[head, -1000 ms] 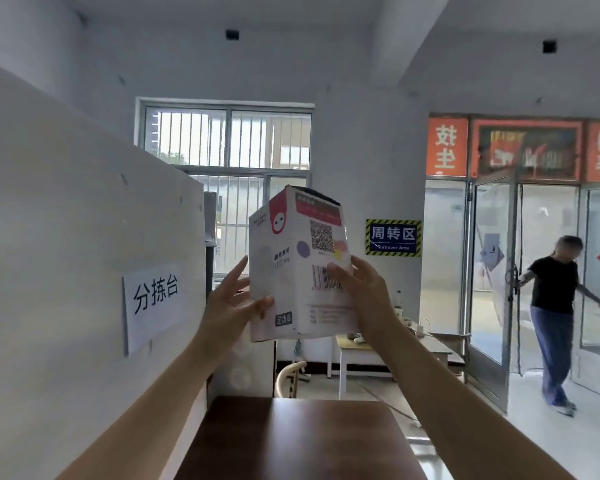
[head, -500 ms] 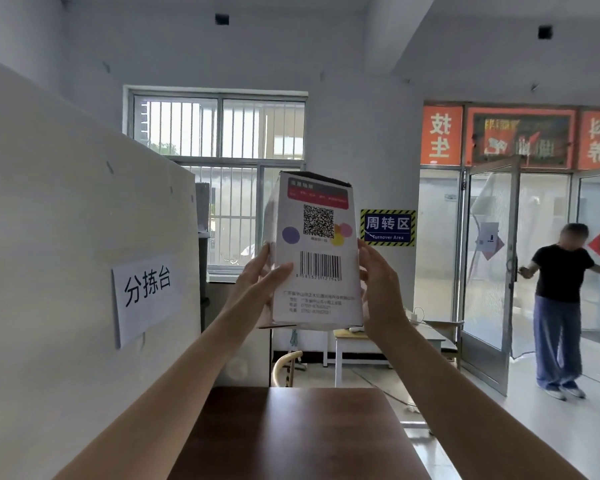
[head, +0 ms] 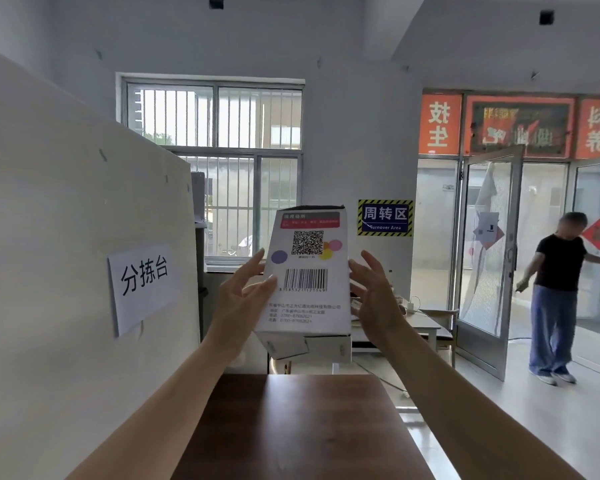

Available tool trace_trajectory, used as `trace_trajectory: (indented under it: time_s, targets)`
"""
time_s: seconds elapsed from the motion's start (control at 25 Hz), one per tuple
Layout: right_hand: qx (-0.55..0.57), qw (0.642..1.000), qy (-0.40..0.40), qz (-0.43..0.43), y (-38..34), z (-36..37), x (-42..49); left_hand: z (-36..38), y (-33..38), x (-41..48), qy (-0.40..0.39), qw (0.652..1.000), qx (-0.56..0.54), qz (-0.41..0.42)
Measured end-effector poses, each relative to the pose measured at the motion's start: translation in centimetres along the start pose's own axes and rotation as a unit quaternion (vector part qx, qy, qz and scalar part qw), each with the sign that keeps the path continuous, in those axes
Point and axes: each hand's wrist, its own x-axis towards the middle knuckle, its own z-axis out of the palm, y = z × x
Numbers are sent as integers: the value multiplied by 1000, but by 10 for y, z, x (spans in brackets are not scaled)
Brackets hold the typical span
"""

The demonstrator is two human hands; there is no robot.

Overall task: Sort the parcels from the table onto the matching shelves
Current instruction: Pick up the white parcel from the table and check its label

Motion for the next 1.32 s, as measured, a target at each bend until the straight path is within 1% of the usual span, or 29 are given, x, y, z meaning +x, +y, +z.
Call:
trace_trajectory:
  time_s: [0.08, 0.2, 0.28, 0.36, 0.44, 0.52, 0.6, 0.68, 0.76, 0.88, 1.0, 1.08, 1.32]
  targets:
    - [-15, 1000, 5, 16, -2, -3, 0, -2, 0, -1, 12, 1000, 1, -3]
    - [-34, 999, 33, 0, -6, -8, 1, -8, 3, 1, 14, 1000, 2, 6]
    - [-5, 999, 41, -24, -8, -10, 2, -11, 4, 4, 10, 1000, -7, 11]
    - [30, 998, 45, -31, -11, -13, 4, -11, 0, 7, 10, 1000, -10, 15]
    - [35, 997, 50, -47, -13, -13, 3, -7, -5, 8, 6, 1000, -4, 14]
    - [48, 995, 62, -64, -15, -10, 3, 1, -7, 7, -10, 1000, 7, 12]
    - [71, 991, 66, -87, -18, -5, 1, 6, -4, 6, -44, 999, 1, 10]
    - [88, 991, 50, -90, -21, -3, 1, 8, -4, 7, -91, 996, -19, -3]
    - [89, 991, 35, -91, -23, -3, 1, 10, -5, 5, -113, 993, -20, -15]
    - [85, 991, 26, -98, -21, -2, 1, 16, -5, 1, -86, 996, -25, -4]
    - [70, 992, 34, -98, -15, 0, -2, 20, -6, -3, -57, 997, -55, 12]
    - [54, 993, 37, -94, -11, 1, -4, 19, -9, -5, -39, 998, -54, 24]
    - [17, 993, 54, -106, -10, 9, -7, 18, -10, -7, -19, 998, -42, 43]
